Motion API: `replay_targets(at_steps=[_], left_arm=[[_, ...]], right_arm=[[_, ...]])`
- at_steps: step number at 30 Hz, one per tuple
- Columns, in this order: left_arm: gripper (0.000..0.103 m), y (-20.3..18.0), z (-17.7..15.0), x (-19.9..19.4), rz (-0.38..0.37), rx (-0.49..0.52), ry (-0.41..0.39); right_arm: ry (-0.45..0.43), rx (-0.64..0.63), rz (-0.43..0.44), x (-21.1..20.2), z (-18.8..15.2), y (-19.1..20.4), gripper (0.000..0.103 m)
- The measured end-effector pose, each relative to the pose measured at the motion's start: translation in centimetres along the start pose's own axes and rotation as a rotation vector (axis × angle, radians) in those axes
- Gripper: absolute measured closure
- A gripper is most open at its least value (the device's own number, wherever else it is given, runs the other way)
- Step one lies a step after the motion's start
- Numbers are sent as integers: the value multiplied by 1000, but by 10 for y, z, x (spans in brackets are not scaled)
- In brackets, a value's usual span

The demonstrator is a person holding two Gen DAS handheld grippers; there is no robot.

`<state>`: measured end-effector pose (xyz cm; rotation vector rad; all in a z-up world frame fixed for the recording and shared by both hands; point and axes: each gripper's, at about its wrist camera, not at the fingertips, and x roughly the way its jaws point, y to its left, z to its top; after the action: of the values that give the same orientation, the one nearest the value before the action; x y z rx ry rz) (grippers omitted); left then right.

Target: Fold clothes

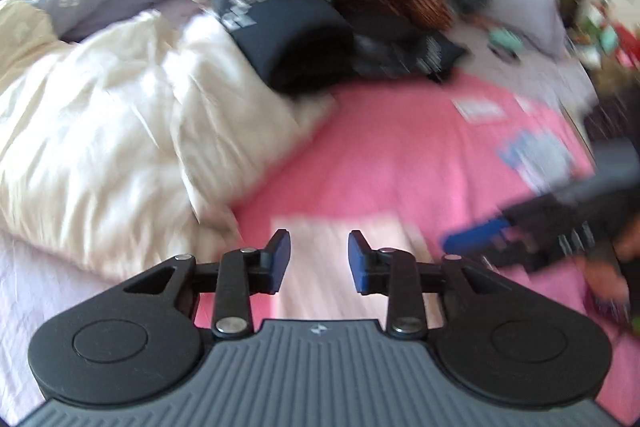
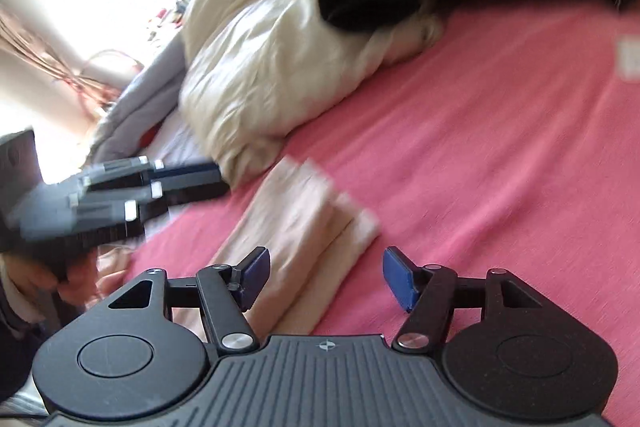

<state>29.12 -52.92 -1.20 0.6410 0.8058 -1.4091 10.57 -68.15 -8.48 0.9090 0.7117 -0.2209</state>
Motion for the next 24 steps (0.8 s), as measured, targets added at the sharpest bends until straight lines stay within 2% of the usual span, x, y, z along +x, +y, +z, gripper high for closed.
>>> replay_targets(at_steps=[3,6,8,9,10,11,13,16,19,21,23,24], left_arm=[[64,-11,-19,-9,-9,-2,41],[64,-13,-36,-14,5,-81,69],[64,-17,-45,-17,4,-119,84],[64,-20,-47,-19,3,-124,85],[64,-25,-49,-20,-2,-118,81],[64,-31,-51,-23,-13,-105,79],[64,-43,-54,-28,-35,-66,73],[57,-59,-60,-34,-67,-20,65],[57,-69,-66,-31,-87,-19,76],[55,-74,-72,-24,-109,-27,93],[55,-79,-79,-15,-74,-24,118],[55,-80,-81,-15,-63,-32,115]], right_arm=[[-45,-8,-12,-6,-7,8,45],[-53,-29,-23,7,-1,18,45],[-42,-62,-66,24,6,28,50],[-31,-81,-100,33,9,32,64],[-23,-82,-131,38,11,33,93],[-17,-69,-158,42,12,33,98],[-36,-47,-176,35,14,34,98],[-72,-84,-222,22,14,37,98],[-57,-61,-243,25,10,29,98],[-56,-12,-216,25,9,21,97],[-70,66,-173,20,8,11,93],[-87,99,-159,15,7,6,85]])
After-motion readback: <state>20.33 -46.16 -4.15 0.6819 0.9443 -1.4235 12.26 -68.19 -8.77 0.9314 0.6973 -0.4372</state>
